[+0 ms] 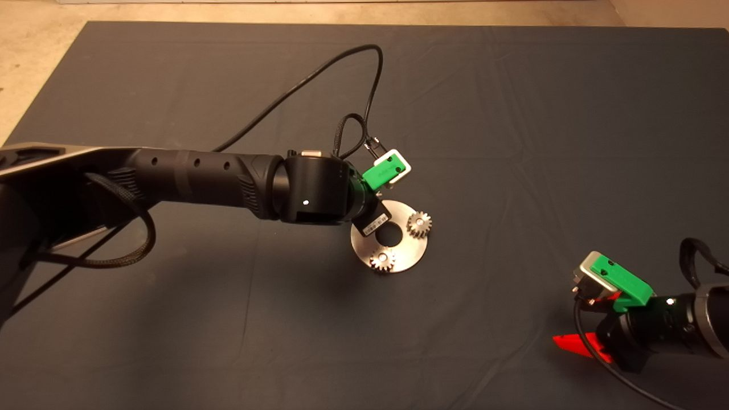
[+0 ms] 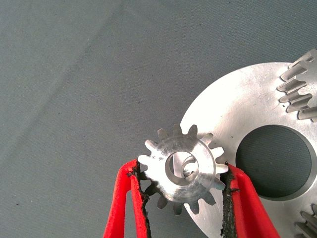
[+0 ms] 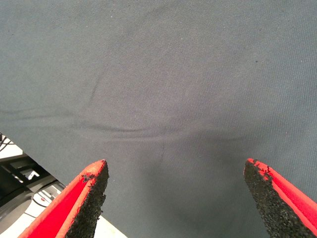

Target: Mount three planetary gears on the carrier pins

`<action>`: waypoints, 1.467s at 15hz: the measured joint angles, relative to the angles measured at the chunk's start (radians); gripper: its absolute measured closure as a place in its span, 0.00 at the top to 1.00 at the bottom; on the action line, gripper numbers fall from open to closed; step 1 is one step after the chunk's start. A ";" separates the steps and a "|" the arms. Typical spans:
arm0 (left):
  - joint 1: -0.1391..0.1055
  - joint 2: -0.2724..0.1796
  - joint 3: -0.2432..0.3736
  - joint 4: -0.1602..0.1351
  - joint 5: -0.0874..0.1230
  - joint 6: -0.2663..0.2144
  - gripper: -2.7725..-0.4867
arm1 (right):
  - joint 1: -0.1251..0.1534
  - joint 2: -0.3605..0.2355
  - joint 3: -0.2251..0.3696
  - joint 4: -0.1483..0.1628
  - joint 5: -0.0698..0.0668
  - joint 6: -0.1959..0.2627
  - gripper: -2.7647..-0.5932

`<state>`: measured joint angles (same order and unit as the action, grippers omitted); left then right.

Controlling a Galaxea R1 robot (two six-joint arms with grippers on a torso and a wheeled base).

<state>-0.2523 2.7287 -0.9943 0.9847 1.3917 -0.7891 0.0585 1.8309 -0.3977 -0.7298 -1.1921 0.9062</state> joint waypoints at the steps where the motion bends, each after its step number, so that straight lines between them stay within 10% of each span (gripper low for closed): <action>1: 0.000 0.000 0.000 0.000 0.000 -0.001 0.02 | 0.000 0.000 0.000 0.000 0.000 0.000 0.66; 22: 0.010 -0.020 0.021 -0.004 -0.006 -0.006 0.02 | 0.003 0.000 0.000 0.000 0.000 0.000 0.66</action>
<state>-0.2428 2.7089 -0.9728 0.9809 1.3860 -0.7951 0.0611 1.8309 -0.3977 -0.7298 -1.1926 0.9062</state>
